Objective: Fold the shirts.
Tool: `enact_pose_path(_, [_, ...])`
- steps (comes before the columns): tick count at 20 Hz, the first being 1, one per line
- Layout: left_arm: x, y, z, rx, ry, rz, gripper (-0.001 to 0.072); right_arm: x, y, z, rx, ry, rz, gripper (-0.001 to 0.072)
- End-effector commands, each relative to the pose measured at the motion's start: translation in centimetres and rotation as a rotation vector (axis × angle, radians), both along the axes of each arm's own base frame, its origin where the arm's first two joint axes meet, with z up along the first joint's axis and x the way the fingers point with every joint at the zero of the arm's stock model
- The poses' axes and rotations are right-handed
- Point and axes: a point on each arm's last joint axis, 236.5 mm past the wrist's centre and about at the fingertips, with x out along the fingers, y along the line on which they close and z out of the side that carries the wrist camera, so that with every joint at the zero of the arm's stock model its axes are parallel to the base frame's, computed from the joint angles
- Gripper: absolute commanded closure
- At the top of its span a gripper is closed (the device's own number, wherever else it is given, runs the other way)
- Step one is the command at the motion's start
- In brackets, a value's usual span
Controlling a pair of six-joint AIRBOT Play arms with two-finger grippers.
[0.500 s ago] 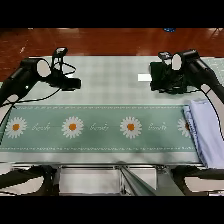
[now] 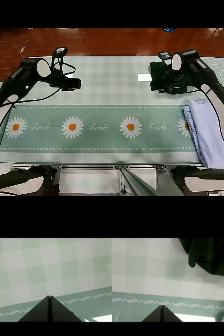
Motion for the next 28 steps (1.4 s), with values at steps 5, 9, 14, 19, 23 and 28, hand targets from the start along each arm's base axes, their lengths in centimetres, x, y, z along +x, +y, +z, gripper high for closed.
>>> enact_pose_path(5, [0.1,0.0,0.0,-0.001,-0.006,0.000,0.0688,3.2,0.7,0.6,0.026,-0.136,0.015,0.0687])
enact_pose_path(9, [3.8,0.1,1.8,-0.006,-0.178,0.015,0.0469,9.3,-1.0,3.7,-0.086,-0.420,0.092,0.0284])
enact_pose_path(14, [6.8,3.2,4.2,0.079,-0.313,0.033,0.0198,13.7,-10.2,5.8,-0.194,-0.622,-0.142,0.0297])
enact_pose_path(19, [6.6,3.8,4.0,0.059,-0.285,0.087,0.0199,14.2,-13.2,-2.8,-0.016,-0.417,-0.258,0.0299])
enact_pose_path(23, [3.9,5.0,2.7,0.030,-0.126,0.229,0.0199,11.4,-12.6,-8.9,0.012,-0.194,-0.272,0.0320])
enact_pose_path(28, [1.6,11.6,7.7,0.055,-0.043,0.377,0.0199,9.9,-10.2,-7.3,0.083,-0.102,-0.179,0.0687])
